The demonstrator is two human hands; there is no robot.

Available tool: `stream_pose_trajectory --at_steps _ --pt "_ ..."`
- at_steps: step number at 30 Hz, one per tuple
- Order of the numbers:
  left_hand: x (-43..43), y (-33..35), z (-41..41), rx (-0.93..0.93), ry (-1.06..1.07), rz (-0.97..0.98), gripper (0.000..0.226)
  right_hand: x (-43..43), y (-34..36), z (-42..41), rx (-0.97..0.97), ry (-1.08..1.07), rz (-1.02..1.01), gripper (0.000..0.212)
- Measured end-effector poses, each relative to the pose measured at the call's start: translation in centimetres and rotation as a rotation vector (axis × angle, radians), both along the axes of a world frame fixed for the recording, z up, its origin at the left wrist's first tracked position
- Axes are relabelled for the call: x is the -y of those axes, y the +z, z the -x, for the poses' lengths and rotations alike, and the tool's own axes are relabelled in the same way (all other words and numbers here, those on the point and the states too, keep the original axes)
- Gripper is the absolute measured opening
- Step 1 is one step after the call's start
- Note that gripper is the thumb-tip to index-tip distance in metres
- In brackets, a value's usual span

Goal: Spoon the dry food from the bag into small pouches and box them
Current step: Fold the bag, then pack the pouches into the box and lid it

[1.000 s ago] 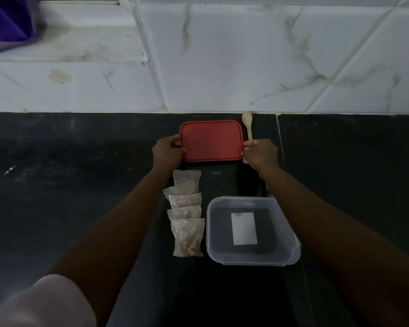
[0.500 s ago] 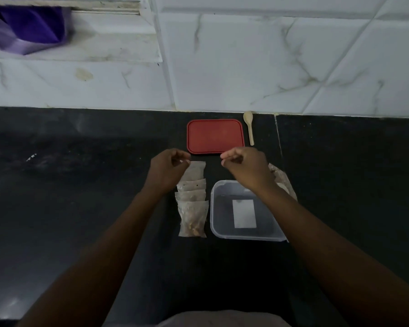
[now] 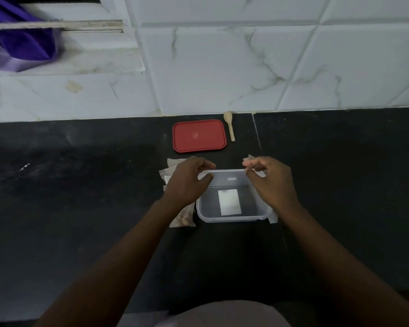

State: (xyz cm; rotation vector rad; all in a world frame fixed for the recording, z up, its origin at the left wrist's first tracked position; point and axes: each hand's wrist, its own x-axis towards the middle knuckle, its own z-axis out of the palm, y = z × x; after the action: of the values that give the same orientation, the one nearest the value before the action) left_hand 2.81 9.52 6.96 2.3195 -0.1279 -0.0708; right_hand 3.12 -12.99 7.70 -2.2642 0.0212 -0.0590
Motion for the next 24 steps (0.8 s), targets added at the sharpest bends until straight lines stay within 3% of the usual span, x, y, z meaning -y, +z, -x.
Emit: stream_pose_trajectory --at_steps 8,13,20,24 --pt "5.9 0.7 -3.4 0.038 -0.199 -0.056 0.024 5.2 -0.7 1.1 -0.090 -0.175 -0.028 0.013" --pt "9.2 0.4 -6.0 0.015 -0.341 -0.120 0.021 7.2 -2.3 1.4 -0.129 -0.213 -0.008 0.025" --pt "12.7 -0.6 -10.3 -0.118 -0.508 -0.280 0.027 8.4 -5.0 0.7 -0.402 -0.258 -0.028 0.046" --pt "14.2 -1.2 -12.2 -0.223 -0.489 -0.308 0.035 8.5 -6.3 0.5 -0.534 -0.261 0.008 0.042"
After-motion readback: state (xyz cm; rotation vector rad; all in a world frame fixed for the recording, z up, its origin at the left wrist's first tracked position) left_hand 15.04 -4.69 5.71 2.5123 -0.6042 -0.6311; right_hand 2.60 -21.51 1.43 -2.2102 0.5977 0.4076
